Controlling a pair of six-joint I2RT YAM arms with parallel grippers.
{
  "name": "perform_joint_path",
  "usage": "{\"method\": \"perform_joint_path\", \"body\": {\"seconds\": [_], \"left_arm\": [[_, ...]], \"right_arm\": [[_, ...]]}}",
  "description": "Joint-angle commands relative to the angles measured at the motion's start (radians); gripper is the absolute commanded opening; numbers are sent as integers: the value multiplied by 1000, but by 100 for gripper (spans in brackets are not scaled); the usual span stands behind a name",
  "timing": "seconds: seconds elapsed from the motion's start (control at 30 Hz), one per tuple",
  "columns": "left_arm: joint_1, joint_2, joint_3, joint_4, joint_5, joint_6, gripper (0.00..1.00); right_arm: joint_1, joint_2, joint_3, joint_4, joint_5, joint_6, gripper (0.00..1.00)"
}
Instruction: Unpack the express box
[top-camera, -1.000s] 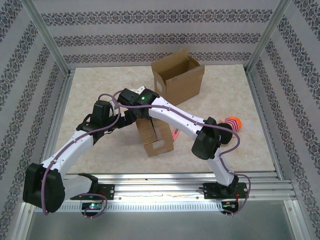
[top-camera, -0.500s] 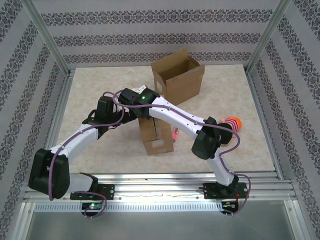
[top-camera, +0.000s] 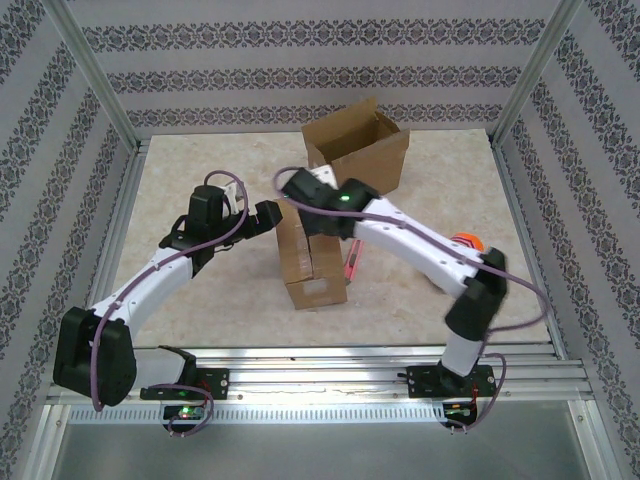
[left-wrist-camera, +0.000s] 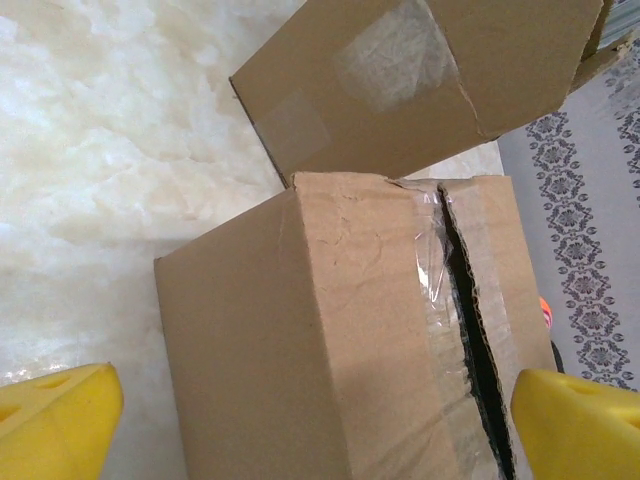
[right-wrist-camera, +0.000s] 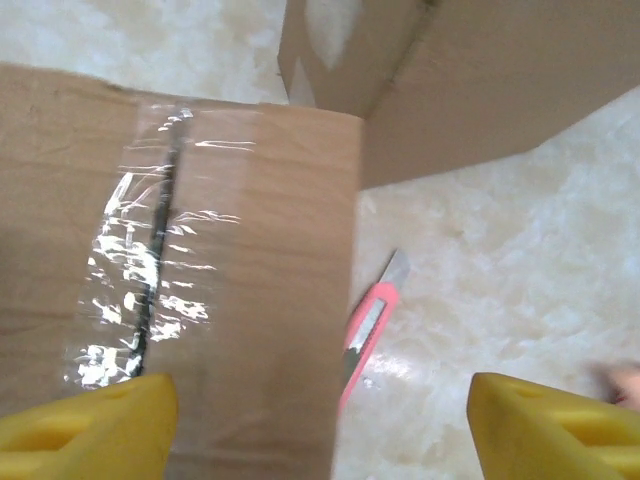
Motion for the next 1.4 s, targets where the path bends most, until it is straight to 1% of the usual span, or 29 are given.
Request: {"method": "perform_joint_path", "body": {"seconds": [0.0, 0.1, 0.17, 0.2, 0.27, 0.57, 0.8, 0.9, 1.03, 1.13, 1.23, 1.37], "left_arm": [[-1, 1, 15, 14, 15, 10, 100], [0, 15, 2, 49, 32, -11, 100], [0, 17, -7, 72, 43, -25, 100], [-2, 16, -11, 82, 47, -33, 100], [-2, 12, -21, 95, 55, -44, 100], [-5, -19, -67, 96, 67, -64, 100], [-6, -103, -131, 98, 80, -107, 100], [-10, -148, -155, 84, 82, -124, 100], [-11, -211, -170, 22, 63, -128, 100], [-12, -247, -151, -77, 8, -88, 100], [-11, -261, -107, -189, -78, -34, 100], [-8, -251, -34, -281, -198, 5, 100]], "right_arm": [[-103, -107, -208, 234, -266, 65, 79], [-193, -183, -420, 481, -482, 115, 81], [-233, -202, -515, 634, -604, 157, 82], [-248, -203, -552, 700, -644, 179, 82], [-258, -195, -582, 775, -691, 202, 83], [-250, -114, -599, 947, -828, 304, 83], [-229, -53, -535, 918, -819, 294, 82], [-227, -55, -520, 856, -761, 279, 82], [-227, -68, -482, 716, -655, 218, 82], [-219, -77, -455, 627, -577, 171, 83], [-210, -86, -441, 588, -534, 143, 84], [-183, -89, -399, 524, -477, 97, 84]]}}
